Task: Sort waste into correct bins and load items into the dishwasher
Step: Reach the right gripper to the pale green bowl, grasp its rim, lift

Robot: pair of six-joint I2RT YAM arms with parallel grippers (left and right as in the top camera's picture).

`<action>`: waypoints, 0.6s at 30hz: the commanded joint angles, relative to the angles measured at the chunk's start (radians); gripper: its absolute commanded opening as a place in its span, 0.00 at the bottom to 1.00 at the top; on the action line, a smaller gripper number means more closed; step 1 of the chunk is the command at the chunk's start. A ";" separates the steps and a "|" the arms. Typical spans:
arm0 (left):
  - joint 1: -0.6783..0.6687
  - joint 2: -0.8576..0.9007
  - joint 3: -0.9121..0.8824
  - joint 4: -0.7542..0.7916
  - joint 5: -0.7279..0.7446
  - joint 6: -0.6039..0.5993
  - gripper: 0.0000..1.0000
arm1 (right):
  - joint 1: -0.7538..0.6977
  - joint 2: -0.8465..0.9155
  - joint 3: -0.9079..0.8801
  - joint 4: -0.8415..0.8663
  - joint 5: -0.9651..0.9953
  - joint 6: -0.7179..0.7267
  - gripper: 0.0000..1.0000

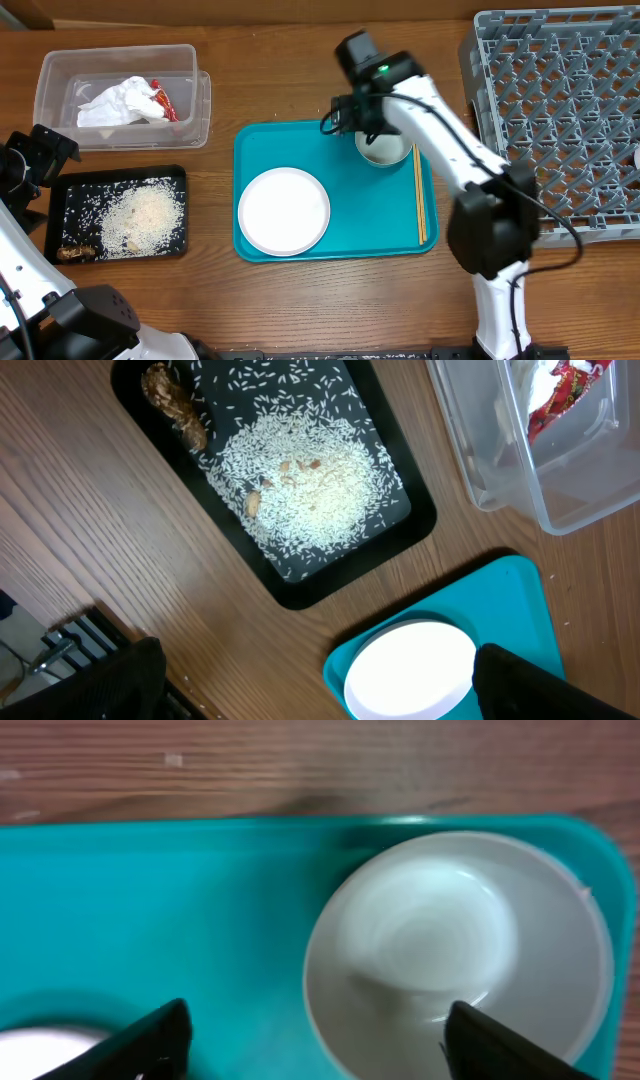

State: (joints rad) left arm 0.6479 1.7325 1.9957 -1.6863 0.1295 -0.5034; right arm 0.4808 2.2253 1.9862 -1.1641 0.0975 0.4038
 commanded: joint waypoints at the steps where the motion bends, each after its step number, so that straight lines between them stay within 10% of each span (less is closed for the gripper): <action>1: -0.009 -0.003 -0.005 0.000 -0.007 -0.017 1.00 | 0.003 0.055 -0.011 0.016 0.085 0.083 0.77; 18: -0.009 -0.003 -0.005 0.000 -0.007 -0.017 1.00 | 0.009 0.087 -0.004 0.024 0.031 0.128 0.04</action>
State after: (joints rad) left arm 0.6479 1.7325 1.9957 -1.6863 0.1287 -0.5034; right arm 0.4862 2.3211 1.9759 -1.1389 0.1558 0.5240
